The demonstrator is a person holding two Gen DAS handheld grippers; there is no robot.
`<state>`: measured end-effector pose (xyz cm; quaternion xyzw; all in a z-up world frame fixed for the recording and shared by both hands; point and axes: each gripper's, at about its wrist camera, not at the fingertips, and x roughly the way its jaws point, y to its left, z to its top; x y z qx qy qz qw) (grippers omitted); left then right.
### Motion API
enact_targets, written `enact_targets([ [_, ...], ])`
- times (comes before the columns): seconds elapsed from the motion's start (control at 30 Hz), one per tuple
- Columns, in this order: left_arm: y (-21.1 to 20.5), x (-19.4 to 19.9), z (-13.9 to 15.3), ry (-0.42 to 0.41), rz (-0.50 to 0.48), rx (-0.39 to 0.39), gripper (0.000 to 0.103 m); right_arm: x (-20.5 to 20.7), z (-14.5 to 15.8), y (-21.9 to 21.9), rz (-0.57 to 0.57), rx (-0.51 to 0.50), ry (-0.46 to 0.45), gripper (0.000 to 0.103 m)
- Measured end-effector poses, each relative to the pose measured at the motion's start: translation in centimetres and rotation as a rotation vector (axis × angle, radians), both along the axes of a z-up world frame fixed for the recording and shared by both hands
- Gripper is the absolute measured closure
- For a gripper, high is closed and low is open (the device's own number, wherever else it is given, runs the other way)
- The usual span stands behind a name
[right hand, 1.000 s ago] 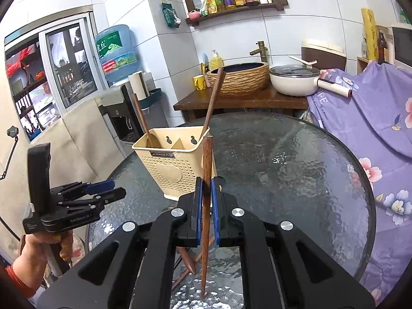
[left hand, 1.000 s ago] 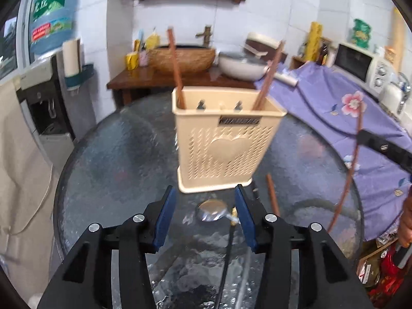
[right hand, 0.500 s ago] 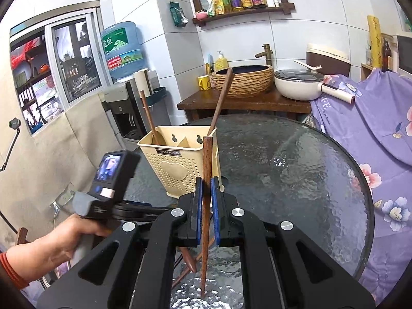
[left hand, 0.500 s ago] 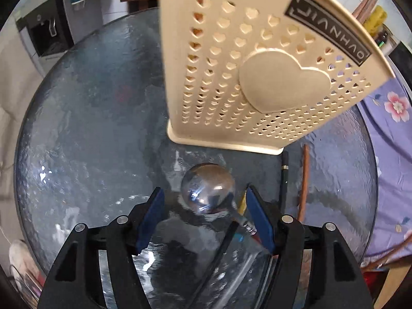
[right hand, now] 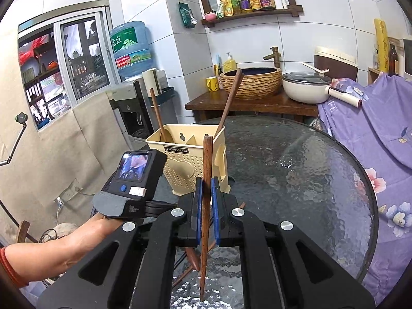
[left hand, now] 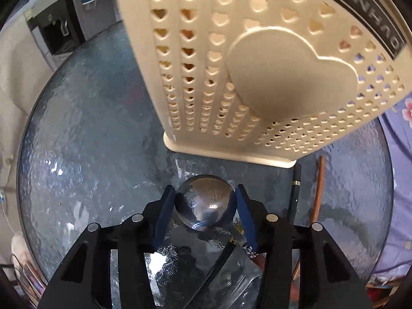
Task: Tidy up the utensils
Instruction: 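Lift the spoon and chopstick and carry both over the cream holder, then lower the spoon and chopstick into the holder and open both tools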
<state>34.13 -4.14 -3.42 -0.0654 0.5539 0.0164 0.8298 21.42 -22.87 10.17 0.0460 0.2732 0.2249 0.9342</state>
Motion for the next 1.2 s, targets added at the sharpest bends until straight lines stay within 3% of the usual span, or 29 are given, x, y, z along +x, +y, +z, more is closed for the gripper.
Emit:
enact_targets([
  [0.2,0.7,-0.5,-0.1,-0.024,-0.011,-0.035,0.057,-0.3,0.1,0.3,-0.007,-0.015,-0.009,0.095],
  [0.53,2.7,-6.4,4.7,-0.272,-0.126,-0.134,0.057,-1.5,1.1,-0.1,-0.020,-0.012,-0.029,0.095],
  [0.77,4.9,-10.4,9.9,-0.464,-0.197,-0.129,0.057,-2.1,2.1,-0.1,-0.015,-0.008,-0.032,0.095],
  [1.2,6.0,-10.8,15.2,-0.597,-0.237,-0.083,0.057,-1.0,5.7,1.2,0.005,0.018,-0.043,0.095],
])
